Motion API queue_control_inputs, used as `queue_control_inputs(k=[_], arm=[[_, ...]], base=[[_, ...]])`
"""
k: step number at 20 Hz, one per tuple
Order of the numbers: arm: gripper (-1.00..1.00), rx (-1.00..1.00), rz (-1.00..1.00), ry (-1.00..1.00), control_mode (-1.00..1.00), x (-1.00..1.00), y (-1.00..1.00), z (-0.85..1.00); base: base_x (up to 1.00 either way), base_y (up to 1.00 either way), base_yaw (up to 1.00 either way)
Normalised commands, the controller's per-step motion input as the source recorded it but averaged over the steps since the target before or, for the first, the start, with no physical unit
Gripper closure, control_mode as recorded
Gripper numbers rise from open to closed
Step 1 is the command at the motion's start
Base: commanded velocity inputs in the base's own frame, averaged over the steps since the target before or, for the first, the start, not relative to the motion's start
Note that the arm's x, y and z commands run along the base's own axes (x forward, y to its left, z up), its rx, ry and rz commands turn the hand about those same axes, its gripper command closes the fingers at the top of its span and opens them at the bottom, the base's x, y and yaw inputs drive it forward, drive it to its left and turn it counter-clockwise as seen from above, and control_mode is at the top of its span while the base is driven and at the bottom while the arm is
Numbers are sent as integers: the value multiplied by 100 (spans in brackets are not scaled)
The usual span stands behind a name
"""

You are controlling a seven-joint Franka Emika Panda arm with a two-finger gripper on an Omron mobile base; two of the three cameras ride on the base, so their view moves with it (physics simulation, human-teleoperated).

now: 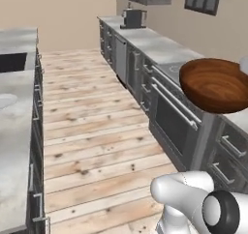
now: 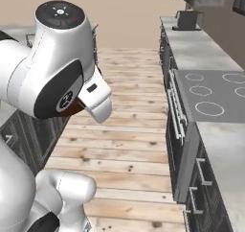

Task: Move the bowls from the cabinet to the plates on the dining table.

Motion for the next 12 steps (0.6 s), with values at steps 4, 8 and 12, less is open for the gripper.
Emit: queue_control_inputs(k=[4,8,12], arm=[[100,0,0,0,100,0,0,0],[100,0,0,0,100,0,0,0],[100,0,0,0,100,0,0,0]], base=[[50,0,56],[37,0,67],[61,-23,70]])
